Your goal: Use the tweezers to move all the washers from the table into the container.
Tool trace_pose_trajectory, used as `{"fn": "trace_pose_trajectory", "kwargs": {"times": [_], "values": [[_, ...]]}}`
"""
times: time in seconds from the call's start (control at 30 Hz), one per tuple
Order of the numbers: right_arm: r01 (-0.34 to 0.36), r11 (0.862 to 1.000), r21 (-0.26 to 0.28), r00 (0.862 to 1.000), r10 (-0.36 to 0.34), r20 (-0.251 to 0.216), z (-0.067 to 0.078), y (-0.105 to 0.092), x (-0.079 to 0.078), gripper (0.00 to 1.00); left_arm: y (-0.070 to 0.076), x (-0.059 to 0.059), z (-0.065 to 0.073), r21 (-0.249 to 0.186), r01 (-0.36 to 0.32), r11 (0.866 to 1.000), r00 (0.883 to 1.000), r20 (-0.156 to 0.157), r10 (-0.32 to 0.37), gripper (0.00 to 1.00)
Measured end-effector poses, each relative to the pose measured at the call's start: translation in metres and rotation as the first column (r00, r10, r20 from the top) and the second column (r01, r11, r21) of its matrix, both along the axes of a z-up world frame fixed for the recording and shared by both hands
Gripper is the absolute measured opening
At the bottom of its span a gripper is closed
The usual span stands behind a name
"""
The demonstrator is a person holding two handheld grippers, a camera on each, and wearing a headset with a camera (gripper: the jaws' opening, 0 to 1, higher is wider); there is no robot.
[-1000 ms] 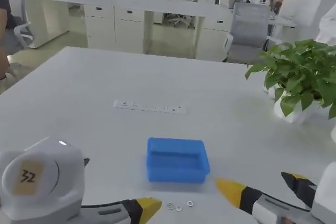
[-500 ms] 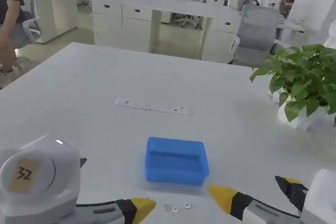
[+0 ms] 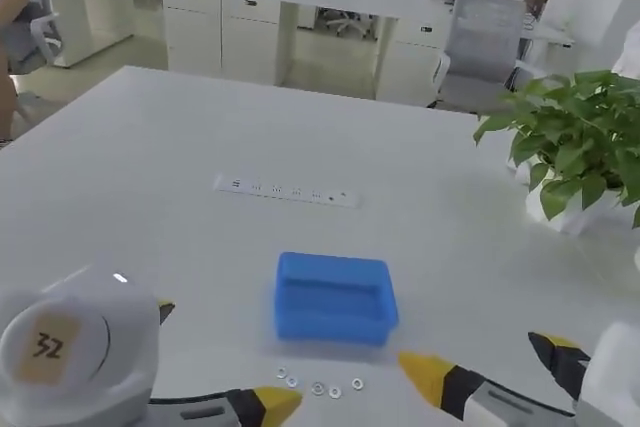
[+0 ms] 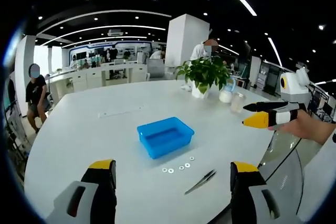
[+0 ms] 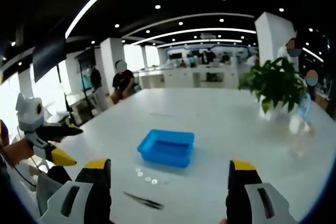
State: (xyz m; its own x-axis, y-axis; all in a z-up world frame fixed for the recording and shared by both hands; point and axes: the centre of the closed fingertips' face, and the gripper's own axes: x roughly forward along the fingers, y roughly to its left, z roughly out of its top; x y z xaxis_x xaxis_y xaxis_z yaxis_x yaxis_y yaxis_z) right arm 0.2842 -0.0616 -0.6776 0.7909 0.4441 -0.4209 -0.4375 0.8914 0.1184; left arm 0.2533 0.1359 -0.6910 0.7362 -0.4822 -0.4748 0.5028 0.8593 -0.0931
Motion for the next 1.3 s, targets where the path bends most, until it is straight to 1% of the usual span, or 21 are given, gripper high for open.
{"fn": "trace_pose_trajectory", "kwargs": {"times": [0.13,0.27,0.37,0.43,0.5,0.57,0.6,0.63,0.67,0.73,0.77,0.8,0.83,0.87,0.93,0.97,1.0,1.03,1.13,1.2,1.3], "values": [[0.0,1.0,-0.007,1.0,0.0,-0.007,-0.003,-0.001,-0.001,0.91,-0.002,0.002,-0.006,0.01,0.039,0.999,0.999,0.003,-0.039,0.88],[0.005,1.0,-0.009,0.999,-0.005,-0.033,-0.01,-0.002,0.002,0.9,-0.014,0.0,-0.018,0.018,0.148,0.989,0.989,-0.01,-0.148,0.76],[-0.002,1.0,0.003,0.999,0.002,-0.04,-0.01,-0.001,0.003,0.9,-0.025,-0.006,-0.033,0.044,0.259,0.965,0.965,-0.055,-0.257,0.56],[-0.008,1.0,-0.005,0.999,0.008,-0.047,-0.012,-0.001,0.003,0.9,-0.032,-0.009,-0.044,0.028,0.321,0.947,0.943,-0.098,-0.317,0.44],[-0.011,1.0,-0.017,0.999,0.01,-0.052,-0.013,-0.001,0.002,0.89,-0.036,-0.007,-0.052,0.03,0.356,0.934,0.93,-0.11,-0.351,0.4],[-0.006,1.0,-0.019,0.998,0.005,-0.057,-0.015,-0.003,0.002,0.89,-0.038,-0.008,-0.062,0.035,0.396,0.918,0.909,-0.156,-0.386,0.37],[-0.004,1.0,-0.016,0.998,0.003,-0.06,-0.015,-0.003,0.001,0.89,-0.04,-0.006,-0.063,0.034,0.408,0.913,0.905,-0.15,-0.398,0.34],[-0.003,1.0,-0.012,0.998,0.002,-0.064,-0.016,-0.003,0.001,0.89,-0.043,-0.005,-0.066,0.025,0.434,0.901,0.891,-0.157,-0.425,0.31],[-0.002,1.0,-0.011,0.998,0.001,-0.065,-0.016,-0.003,0.001,0.89,-0.046,-0.007,-0.07,0.021,0.457,0.889,0.878,-0.171,-0.447,0.29],[-0.006,1.0,-0.016,0.997,0.004,-0.074,-0.018,-0.004,0.0,0.89,-0.047,-0.005,-0.079,0.038,0.481,0.876,0.864,-0.193,-0.466,0.26],[-0.005,1.0,-0.023,0.997,0.003,-0.077,-0.019,-0.005,-0.001,0.89,-0.048,-0.006,-0.084,0.055,0.505,0.862,0.849,-0.211,-0.484,0.22],[-0.004,1.0,-0.024,0.997,0.002,-0.076,-0.019,-0.005,0.0,0.89,-0.048,-0.006,-0.093,0.086,0.537,0.839,0.83,-0.231,-0.507,0.18],[0.0,1.0,-0.02,0.997,-0.002,-0.076,-0.02,-0.006,0.0,0.89,-0.049,-0.006,-0.099,0.098,0.555,0.826,0.818,-0.246,-0.52,0.15],[0.003,1.0,-0.014,0.997,-0.004,-0.08,-0.021,-0.007,0.0,0.89,-0.052,-0.008,-0.109,0.101,0.573,0.813,0.802,-0.276,-0.53,0.16],[0.003,1.0,-0.006,0.996,-0.003,-0.091,-0.023,-0.007,0.001,0.89,-0.058,-0.012,-0.123,0.072,0.602,0.795,0.772,-0.307,-0.557,0.18],[0.002,1.0,-0.004,0.995,-0.002,-0.095,-0.023,-0.006,0.001,0.89,-0.058,-0.011,-0.128,0.087,0.6,0.795,0.774,-0.315,-0.55,0.18],[0.001,1.0,-0.003,0.995,-0.001,-0.096,-0.023,-0.006,0.001,0.89,-0.058,-0.012,-0.135,0.117,0.623,0.773,0.76,-0.324,-0.563,0.18],[0.0,1.0,-0.004,0.996,-0.001,-0.093,-0.021,-0.005,0.0,0.89,-0.058,-0.012,-0.139,0.135,0.636,0.76,0.753,-0.326,-0.572,0.17],[0.003,1.0,-0.01,0.997,-0.004,-0.083,-0.019,-0.005,0.001,0.89,-0.059,-0.011,-0.148,0.144,0.633,0.761,0.756,-0.327,-0.568,0.18],[0.0,1.0,-0.012,0.996,-0.001,-0.086,-0.021,-0.005,0.001,0.89,-0.058,-0.01,-0.155,0.139,0.637,0.759,0.75,-0.339,-0.567,0.18],[-0.01,1.0,-0.017,0.995,0.008,-0.095,-0.024,-0.003,0.0,0.89,-0.056,-0.01,-0.168,0.154,0.65,0.744,0.739,-0.357,-0.572,0.16]]}}
